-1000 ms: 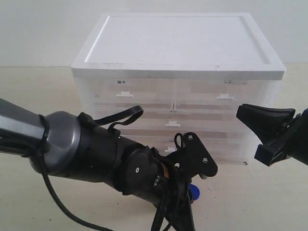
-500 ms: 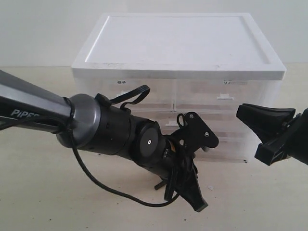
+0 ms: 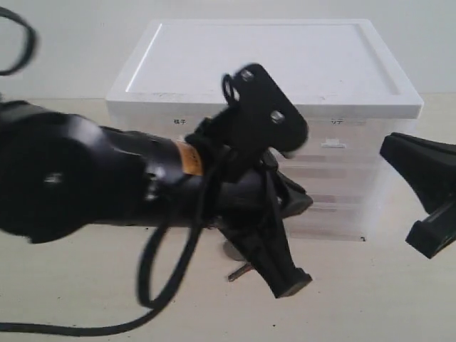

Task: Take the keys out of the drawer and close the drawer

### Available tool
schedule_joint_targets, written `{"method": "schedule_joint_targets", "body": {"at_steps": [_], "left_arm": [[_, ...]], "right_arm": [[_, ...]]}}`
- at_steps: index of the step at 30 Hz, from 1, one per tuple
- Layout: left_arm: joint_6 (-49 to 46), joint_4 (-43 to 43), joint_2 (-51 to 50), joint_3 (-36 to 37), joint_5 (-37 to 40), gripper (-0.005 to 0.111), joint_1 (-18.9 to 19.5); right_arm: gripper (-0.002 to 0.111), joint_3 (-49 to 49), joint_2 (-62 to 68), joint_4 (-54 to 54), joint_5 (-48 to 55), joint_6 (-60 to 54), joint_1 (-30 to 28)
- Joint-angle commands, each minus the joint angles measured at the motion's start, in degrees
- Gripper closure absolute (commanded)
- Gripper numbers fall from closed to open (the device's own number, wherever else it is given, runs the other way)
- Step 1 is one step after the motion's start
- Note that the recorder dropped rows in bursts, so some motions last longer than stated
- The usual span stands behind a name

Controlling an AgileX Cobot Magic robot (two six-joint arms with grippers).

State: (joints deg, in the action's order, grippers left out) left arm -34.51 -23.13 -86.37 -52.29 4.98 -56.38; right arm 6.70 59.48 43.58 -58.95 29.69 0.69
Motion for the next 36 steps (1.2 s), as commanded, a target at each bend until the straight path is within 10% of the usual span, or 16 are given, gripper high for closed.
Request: {"method": "schedule_joint_targets", "body": {"at_steps": [1,11,36], "left_arm": [[1.8,0.0,8.9,5.8,-5.5,0.102,-0.2],[1.8,-1.9,22.8,16.6,-12.5,0.102,-0.2],[8.7,-1.9,23.7,22.9,-12.4,0.102,-0.2]], "right_arm": [[0.108,-2.1,-15.9,-2.4,11.7,3.6,-0.1],[0.108,-2.1,-58.9,-0.9,43.0,23.1,-0.1],[0.108,-2.0,-59.3,-1.5,47.0,25.8,-0.1]]}}
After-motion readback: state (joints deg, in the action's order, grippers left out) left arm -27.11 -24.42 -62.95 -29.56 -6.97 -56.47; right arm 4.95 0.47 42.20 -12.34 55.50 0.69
